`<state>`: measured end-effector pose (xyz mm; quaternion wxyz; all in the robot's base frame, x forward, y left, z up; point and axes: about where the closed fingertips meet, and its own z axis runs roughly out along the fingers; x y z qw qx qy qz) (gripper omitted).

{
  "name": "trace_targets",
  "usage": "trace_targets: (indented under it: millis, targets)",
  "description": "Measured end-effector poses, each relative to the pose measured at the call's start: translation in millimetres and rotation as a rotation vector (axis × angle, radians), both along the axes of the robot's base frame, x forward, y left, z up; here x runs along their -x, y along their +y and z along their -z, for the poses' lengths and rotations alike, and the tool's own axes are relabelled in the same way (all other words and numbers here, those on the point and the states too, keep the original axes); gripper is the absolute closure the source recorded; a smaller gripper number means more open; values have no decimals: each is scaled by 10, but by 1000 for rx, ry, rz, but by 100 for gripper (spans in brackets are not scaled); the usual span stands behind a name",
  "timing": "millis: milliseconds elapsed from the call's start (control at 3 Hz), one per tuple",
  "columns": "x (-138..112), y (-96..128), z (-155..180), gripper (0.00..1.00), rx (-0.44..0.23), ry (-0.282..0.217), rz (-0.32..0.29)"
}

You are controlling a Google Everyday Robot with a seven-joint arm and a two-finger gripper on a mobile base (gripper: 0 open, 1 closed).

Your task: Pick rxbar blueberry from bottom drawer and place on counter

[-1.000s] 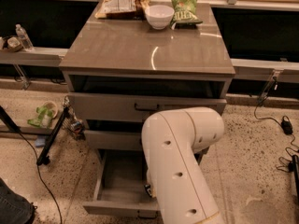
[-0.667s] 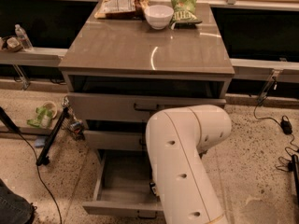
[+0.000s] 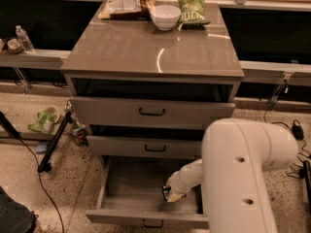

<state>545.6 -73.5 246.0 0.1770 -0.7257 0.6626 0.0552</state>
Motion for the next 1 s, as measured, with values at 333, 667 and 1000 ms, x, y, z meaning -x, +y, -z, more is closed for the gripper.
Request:
trace_targets:
  millis: [333, 667, 1000]
  targets:
    - [91, -100, -14, 100, -24, -3, 1]
    - [93, -94, -65, 100, -46, -10, 28]
    - [123, -377, -303, 100, -48, -31, 118]
